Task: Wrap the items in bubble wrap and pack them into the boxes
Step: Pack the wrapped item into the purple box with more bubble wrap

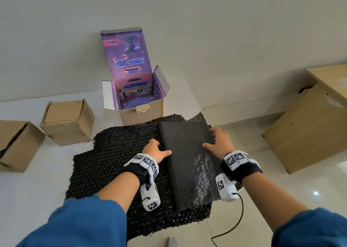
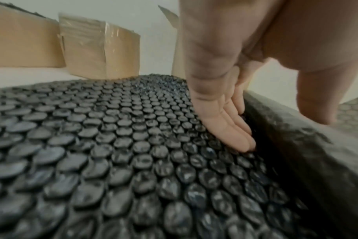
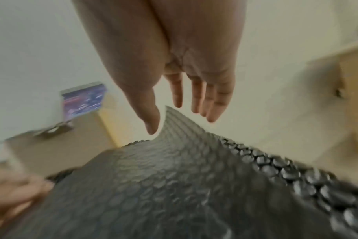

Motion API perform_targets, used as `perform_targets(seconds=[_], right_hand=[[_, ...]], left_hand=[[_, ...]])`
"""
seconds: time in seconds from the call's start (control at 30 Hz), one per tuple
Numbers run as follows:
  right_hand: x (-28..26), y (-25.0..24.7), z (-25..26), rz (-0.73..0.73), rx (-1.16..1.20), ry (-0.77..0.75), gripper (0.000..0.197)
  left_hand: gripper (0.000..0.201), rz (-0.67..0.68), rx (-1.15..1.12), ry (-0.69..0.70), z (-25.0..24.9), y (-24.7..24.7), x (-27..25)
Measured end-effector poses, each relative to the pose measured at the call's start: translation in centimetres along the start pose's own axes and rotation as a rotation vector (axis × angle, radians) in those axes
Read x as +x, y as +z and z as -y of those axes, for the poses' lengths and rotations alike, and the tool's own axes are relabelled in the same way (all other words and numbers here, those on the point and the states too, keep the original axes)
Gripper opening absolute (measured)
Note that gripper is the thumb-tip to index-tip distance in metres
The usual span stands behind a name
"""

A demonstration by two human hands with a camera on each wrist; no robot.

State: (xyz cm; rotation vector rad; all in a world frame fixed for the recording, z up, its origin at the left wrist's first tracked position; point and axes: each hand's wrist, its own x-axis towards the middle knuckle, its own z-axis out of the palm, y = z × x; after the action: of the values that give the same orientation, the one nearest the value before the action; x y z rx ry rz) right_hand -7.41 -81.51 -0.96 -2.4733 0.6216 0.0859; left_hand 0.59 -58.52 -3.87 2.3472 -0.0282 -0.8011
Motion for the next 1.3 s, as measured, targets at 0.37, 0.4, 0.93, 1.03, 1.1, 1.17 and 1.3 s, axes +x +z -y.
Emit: perform_targets(seconds=[0.37, 0.4, 0.93, 1.03, 1.1, 1.17, 1.3], right_hand=[[-1.8, 2.9, 1.5, 0.399, -0.211, -0.151, 0.047], [-1.6, 2.8, 1.8, 0.372, -0.183, -0.158, 0.045], [0.8, 3.1, 7.4, 0.517, 0.618, 0.125, 0.117], [0.5, 3.6, 8.3, 0.627, 0.679, 0.179, 0.131], [0.0, 3.7, 8.9, 0.636, 0.796, 0.193, 0.115], [0.3, 3.7, 9.1, 0.580, 0.876, 0.166, 0.110], [0.9, 0.8, 10.3, 0.377, 1.101, 0.072, 0.086]], left_hand=[[0.014, 0.098, -0.420, -0.022, -1.0, 0.5, 0.1], [0.010, 0.130, -0.527, -0.026, -1.2, 0.1, -0.2], [0.031, 0.154, -0.917, 0.305, 1.6, -10.0, -4.4], [0.031, 0.155, -1.013, 0.312, 0.8, -10.9, -4.9], [0.030, 0.159, -1.026, 0.338, 0.2, -11.5, -5.1], [0.029, 0.145, -1.032, 0.358, -0.6, -12.1, -5.4], [0.023, -0.044, -0.924, 0.378, -1.5, -13.3, -5.0]])
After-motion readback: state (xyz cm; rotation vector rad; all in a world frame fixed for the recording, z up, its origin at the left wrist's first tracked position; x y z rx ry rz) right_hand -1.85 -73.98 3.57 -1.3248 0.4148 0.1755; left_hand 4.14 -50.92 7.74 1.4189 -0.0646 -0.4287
